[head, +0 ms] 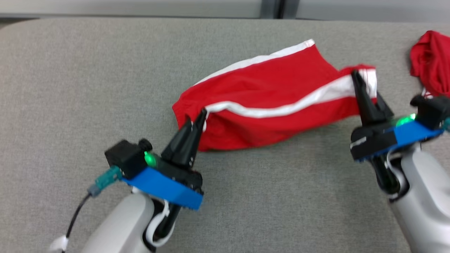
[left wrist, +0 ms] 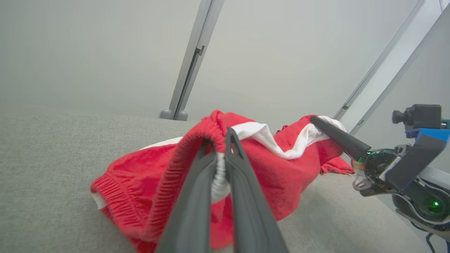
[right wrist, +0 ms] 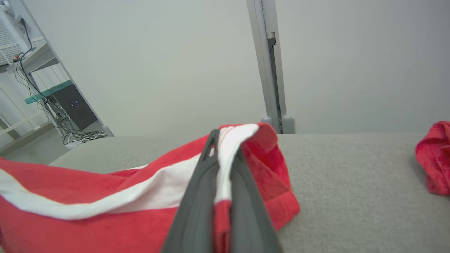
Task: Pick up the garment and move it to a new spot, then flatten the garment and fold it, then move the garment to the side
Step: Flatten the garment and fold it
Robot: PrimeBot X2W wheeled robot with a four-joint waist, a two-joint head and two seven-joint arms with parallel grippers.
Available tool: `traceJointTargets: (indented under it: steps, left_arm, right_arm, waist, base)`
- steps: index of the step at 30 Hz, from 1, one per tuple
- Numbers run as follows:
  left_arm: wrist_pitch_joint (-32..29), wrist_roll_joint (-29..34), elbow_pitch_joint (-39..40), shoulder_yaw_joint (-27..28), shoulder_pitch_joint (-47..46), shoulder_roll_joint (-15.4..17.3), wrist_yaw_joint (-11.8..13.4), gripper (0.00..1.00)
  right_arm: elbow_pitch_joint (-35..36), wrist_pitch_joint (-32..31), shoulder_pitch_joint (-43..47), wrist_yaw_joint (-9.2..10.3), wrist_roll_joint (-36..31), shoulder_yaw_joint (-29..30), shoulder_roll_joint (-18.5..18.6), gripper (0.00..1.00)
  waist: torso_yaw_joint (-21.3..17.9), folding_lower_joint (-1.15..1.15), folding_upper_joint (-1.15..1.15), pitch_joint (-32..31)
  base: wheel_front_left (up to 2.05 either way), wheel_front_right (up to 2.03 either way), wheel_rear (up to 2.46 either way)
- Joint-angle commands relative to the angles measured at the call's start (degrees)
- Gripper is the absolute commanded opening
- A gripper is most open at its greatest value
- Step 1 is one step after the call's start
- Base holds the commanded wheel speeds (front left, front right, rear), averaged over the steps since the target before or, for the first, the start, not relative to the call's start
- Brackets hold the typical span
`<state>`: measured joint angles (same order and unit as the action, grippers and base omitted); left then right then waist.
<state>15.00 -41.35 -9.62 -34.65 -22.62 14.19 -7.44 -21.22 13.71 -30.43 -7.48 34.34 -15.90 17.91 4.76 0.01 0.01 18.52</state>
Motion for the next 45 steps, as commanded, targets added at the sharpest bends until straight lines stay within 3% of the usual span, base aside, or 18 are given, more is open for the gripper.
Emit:
traceJointTargets:
  steps: [1,13,14,15,16,17,18,19,28,34,41,45]
  left_arm:
    - [0.2,0.0,-0.5,0.3,-1.3,0.1,-0.1,0.0]
    - [0.2,-2.8,-9.6,0.0,-12.0,-1.8,-0.1,0.0]
    - [0.2,-2.9,-10.4,-0.3,-12.5,-1.9,-0.1,0.0]
    - [0.2,-3.1,-11.2,-0.6,-12.8,-2.1,-0.1,0.0]
    - [0.2,-3.0,-12.0,-1.0,-13.3,-2.2,-0.1,0.0]
    - [0.2,-2.7,-12.4,-1.2,-13.9,-2.3,-0.1,0.34]
    - [0.2,-2.5,-12.8,-1.2,-14.1,-2.5,-0.1,0.88]
    - [0.2,-2.4,-13.2,-1.0,-14.1,-2.6,-0.1,1.0]
    - [0.2,3.0,-12.3,3.2,-7.5,-1.4,-0.1,1.0]
    - [0.2,10.1,-7.4,12.1,0.0,-0.9,0.0,1.0]
    - [0.2,21.7,2.4,29.4,10.1,-6.5,1.2,1.0]
    - [0.2,27.0,5.7,34.9,14.2,-9.1,0.9,1.0]
  right_arm:
    - [-0.6,0.1,-1.7,-0.03,-0.3,-0.3,0.3,0.0]
    - [-19.3,0.4,-19.4,-0.03,0.1,-4.7,-1.7,0.0]
    - [-20.8,0.4,-20.4,-0.03,0.4,-5.0,-2.0,0.07]
    - [-22.4,0.6,-21.2,-0.03,0.6,-5.2,-2.2,0.46]
    - [-23.9,0.7,-21.8,-0.03,0.8,-5.2,-2.4,0.95]
    - [-25.1,0.9,-22.4,-0.03,1.0,-5.5,-2.5,1.0]
    - [-25.9,1.1,-22.9,-0.03,1.1,-5.9,-2.6,1.0]
    - [-26.6,1.1,-23.2,-0.03,0.8,-6.4,-2.4,1.0]
    - [-24.5,1.5,-18.4,-0.03,-0.9,-5.9,0.7,1.0]
    - [-19.4,1.5,-11.6,-0.03,-2.5,-2.3,2.2,1.0]
    - [-15.5,1.5,-4.3,-0.03,-3.9,2.2,1.5,1.0]
    - [-15.2,1.5,-2.7,-0.03,-4.8,3.4,1.0,1.0]
  waist:
    - [1.2,-0.01,-0.01,1.4]
    - [2.8,-0.01,-0.01,7.6]
    - [2.8,-0.01,-0.01,8.0]
    - [2.8,-0.01,-0.01,8.1]
    - [2.9,-0.01,-0.01,8.3]
    - [2.9,-0.01,-0.01,8.4]
    - [3.0,-0.01,-0.01,8.4]
    - [3.0,-0.01,-0.01,8.4]
    - [2.7,-0.01,-0.01,4.9]
    - [3.2,-0.01,-0.01,1.8]
    - [3.4,-0.01,-0.01,-0.3]
    - [3.4,-0.01,-0.01,-0.8]
  base:
    - [0.0,0.0,0.0]
    - [0.0,0.0,0.0]
    - [0.0,0.0,0.0]
    - [0.0,0.0,0.0]
    - [0.0,0.0,0.0]
    - [0.0,0.0,0.0]
    - [0.0,0.0,0.0]
    - [0.0,0.0,0.0]
    - [0.0,0.0,0.0]
    - [0.0,0.0,0.0]
    - [0.0,0.0,0.0]
    - [0.0,0.0,0.0]
